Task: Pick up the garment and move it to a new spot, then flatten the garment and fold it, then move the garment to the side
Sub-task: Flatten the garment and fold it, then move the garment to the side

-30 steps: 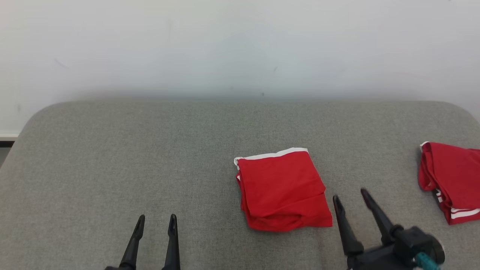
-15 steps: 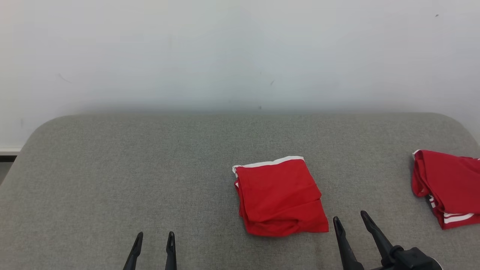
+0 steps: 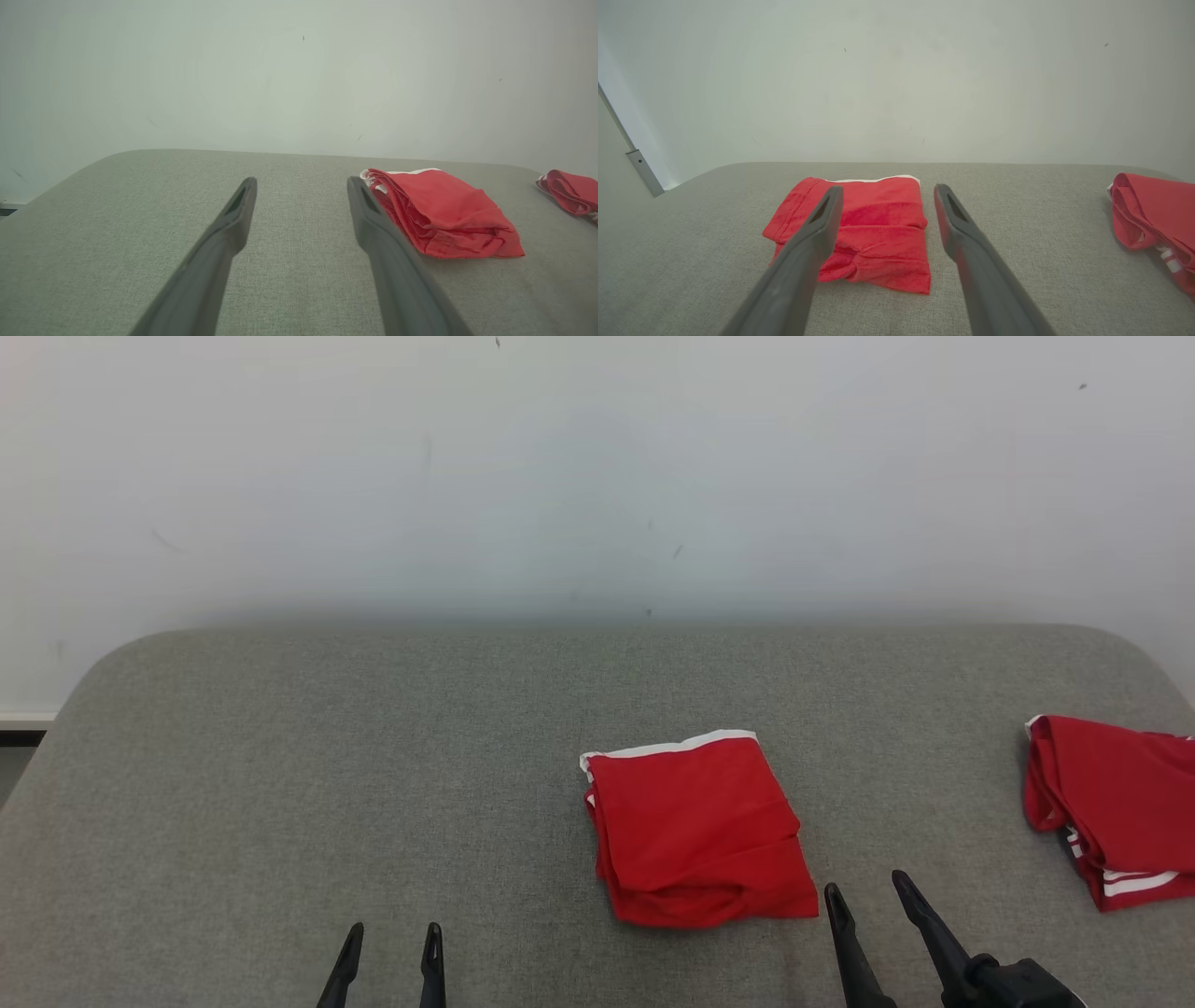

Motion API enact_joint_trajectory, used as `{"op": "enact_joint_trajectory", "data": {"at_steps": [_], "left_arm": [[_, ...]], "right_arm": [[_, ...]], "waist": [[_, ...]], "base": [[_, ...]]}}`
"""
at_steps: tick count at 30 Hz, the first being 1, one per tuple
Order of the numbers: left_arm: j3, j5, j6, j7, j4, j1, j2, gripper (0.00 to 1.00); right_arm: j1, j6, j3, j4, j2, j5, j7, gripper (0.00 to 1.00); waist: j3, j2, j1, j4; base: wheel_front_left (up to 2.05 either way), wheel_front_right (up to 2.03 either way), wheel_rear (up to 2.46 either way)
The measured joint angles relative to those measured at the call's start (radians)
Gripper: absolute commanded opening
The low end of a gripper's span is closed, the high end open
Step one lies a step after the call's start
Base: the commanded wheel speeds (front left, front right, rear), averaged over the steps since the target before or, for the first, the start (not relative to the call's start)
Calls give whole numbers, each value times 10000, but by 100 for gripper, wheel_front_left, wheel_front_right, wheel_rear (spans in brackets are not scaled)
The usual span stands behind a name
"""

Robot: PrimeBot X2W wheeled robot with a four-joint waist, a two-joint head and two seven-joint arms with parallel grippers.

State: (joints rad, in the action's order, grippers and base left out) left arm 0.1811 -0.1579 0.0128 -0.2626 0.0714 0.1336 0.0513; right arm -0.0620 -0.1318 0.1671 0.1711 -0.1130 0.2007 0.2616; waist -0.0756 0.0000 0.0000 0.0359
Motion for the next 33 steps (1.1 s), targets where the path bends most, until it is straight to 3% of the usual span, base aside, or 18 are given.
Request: {"op": "enact_joint_trajectory", "data": {"at_steps": [20, 28, 33], "left_arm": [[161, 81, 19, 0, 127, -111, 0, 100], [219, 219, 29, 0, -12, -240, -2, 100], [359, 257, -38, 0, -13, -443, -2, 100]], "right_arm": [[744, 0, 451, 1045, -251, 681, 0, 100], [1913, 0, 1043, 2550, -301, 2015, 0, 100], [2837, 0, 1277, 3310, -727, 3484, 0, 100]], "waist": [[258, 0, 0, 184], [590, 0, 0, 311], [906, 0, 1, 453]], "base": [[0, 0, 0], [0, 0, 0], [0, 0, 0]]}}
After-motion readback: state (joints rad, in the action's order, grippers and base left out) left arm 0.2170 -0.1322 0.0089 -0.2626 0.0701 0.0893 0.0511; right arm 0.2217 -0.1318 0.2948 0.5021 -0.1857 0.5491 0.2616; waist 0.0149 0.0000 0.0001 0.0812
